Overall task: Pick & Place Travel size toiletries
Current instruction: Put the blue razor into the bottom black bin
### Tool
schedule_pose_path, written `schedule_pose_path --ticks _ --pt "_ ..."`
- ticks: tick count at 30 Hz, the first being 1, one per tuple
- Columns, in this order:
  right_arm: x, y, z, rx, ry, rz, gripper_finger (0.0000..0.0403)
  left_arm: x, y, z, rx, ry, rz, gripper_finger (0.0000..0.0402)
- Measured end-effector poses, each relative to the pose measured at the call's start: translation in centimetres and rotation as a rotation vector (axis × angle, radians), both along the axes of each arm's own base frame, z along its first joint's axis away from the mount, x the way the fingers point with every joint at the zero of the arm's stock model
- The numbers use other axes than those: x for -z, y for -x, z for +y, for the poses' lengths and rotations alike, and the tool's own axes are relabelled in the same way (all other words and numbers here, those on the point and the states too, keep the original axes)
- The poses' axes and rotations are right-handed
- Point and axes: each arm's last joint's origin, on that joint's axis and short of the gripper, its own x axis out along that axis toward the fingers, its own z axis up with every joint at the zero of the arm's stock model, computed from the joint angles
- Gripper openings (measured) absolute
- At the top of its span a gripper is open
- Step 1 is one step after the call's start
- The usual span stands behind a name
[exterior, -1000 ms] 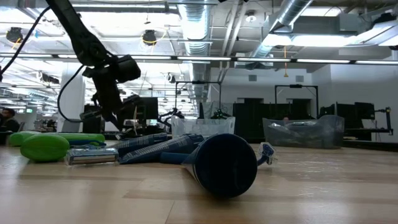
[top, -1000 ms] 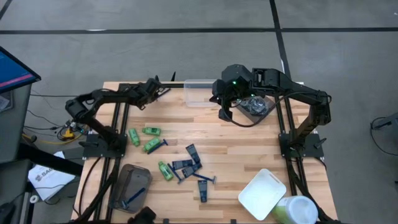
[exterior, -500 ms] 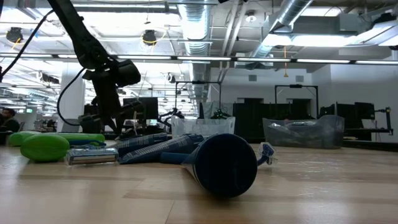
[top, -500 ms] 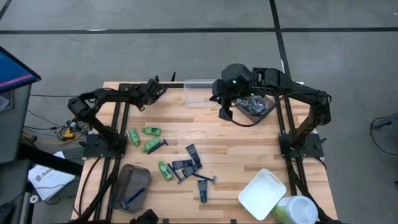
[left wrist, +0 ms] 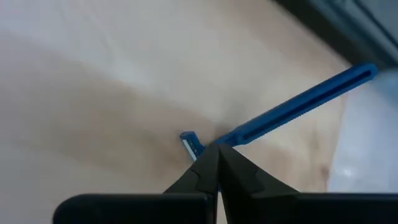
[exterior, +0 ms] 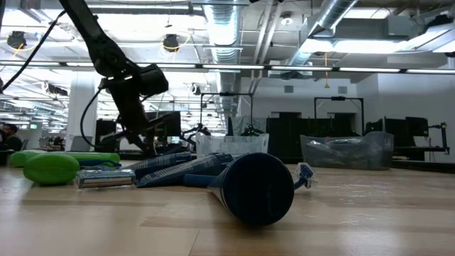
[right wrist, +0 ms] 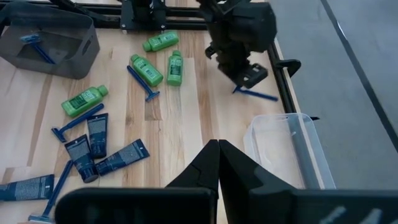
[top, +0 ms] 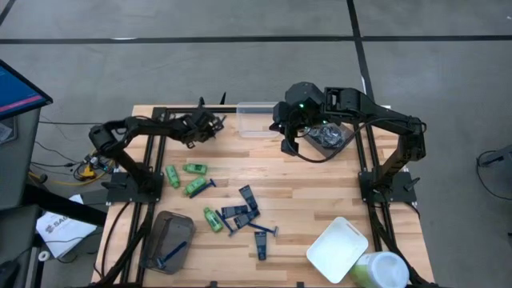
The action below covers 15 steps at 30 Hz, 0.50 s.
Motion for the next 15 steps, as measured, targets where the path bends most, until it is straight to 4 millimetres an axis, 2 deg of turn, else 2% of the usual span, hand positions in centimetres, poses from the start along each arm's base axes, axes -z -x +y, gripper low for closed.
schedule_pose_path --ticks 8,15 --pt "-0.1 -0.2 0.7 -0.023 0.002 -0.011 0.0 -1.0 -2.4 -4.0 0.201 0.034 -0.054 0.0" --pt "-0.2 -0.1 1.0 -0.032 0.002 -0.013 0.0 -5.2 -2.9 -6.5 0.356 -0.142 -0.135 0.0"
